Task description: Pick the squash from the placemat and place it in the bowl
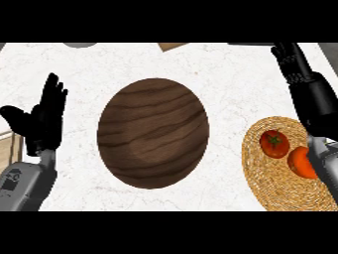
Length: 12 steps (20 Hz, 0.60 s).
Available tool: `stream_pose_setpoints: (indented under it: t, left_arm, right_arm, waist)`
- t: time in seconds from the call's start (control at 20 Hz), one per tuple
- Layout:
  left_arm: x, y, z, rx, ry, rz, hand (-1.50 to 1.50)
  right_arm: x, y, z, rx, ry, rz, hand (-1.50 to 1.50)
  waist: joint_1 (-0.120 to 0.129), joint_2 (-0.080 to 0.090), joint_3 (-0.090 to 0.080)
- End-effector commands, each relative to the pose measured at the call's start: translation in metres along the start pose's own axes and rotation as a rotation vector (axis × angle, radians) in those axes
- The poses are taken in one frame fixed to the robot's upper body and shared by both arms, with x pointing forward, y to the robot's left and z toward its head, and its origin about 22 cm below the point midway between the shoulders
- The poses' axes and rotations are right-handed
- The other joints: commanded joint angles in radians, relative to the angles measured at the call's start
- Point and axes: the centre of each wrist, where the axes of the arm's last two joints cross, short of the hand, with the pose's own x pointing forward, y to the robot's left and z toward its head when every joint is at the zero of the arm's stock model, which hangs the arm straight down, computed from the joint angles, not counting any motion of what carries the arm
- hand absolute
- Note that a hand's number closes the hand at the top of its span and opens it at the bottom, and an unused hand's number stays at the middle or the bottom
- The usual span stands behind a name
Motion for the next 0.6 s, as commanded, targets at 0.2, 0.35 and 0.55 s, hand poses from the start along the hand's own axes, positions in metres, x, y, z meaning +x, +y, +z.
stream_pose_setpoints:
  t: [0.2,0.35,0.55]
  left_arm:
    - [0.045,0.037,-0.013,-0.045,-0.22,-0.064,0.0]
    - [0.036,0.043,-0.01,-0.028,-0.206,-0.062,0.0]
    - [0.042,0.075,-0.004,-0.046,-0.216,-0.047,0.0]
  right_arm:
    - [0.009,0.041,0.027,0.287,-0.014,-0.36,-1.5]
    - [-0.011,-0.003,0.046,0.041,0.014,0.244,-1.5]
    - [-0.01,0.011,0.11,-0.087,-0.081,0.209,-1.5]
  waist:
    - [0.016,-0.004,0.049]
    - [-0.029,-0.013,0.045]
    - [-0.024,-0.008,0.048]
